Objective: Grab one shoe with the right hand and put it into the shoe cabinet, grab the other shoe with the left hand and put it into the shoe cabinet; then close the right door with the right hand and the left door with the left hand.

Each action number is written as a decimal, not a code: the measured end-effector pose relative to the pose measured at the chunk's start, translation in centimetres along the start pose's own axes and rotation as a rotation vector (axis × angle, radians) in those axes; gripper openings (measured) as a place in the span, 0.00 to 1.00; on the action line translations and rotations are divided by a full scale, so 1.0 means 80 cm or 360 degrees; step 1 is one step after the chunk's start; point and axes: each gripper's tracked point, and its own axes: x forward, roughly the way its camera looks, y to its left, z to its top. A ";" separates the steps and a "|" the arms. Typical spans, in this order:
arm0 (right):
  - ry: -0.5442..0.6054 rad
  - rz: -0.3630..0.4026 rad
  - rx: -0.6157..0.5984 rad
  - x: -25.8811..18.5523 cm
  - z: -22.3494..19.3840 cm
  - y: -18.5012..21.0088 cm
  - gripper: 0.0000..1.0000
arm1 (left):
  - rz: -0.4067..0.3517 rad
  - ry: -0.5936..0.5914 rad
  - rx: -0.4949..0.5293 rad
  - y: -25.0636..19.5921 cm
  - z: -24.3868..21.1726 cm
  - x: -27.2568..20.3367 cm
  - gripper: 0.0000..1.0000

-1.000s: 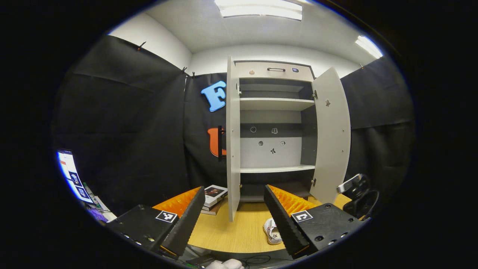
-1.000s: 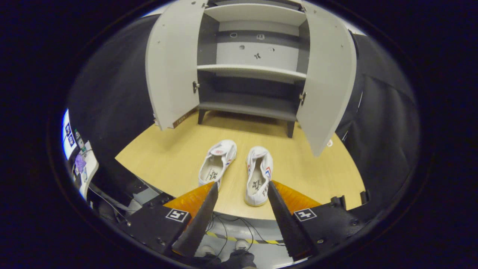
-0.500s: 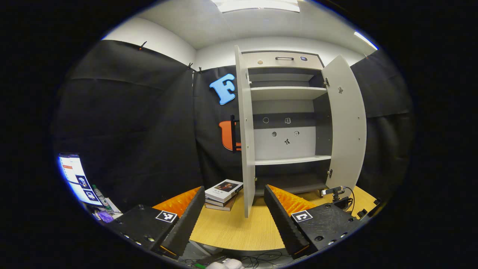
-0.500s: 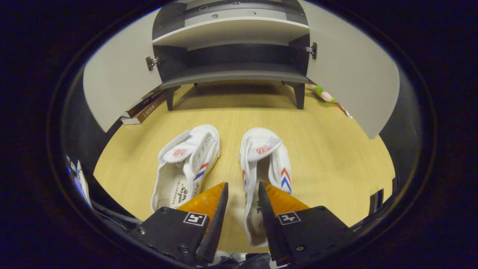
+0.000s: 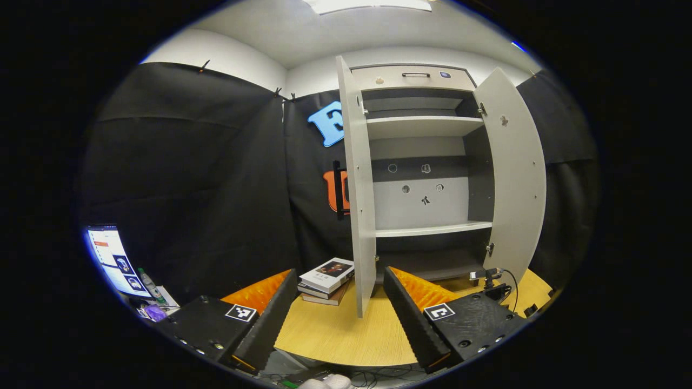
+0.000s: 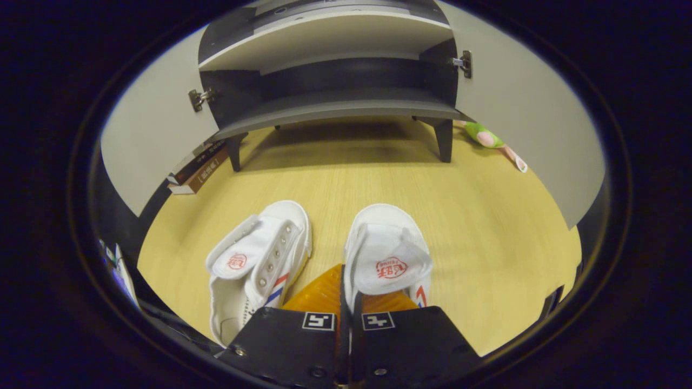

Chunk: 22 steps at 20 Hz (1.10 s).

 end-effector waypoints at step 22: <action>-0.0838 0.0073 -0.0336 -0.175 0.571 0.117 0.05 | 0.0142 -0.0051 -0.0139 -0.016 -0.003 0.005 0.97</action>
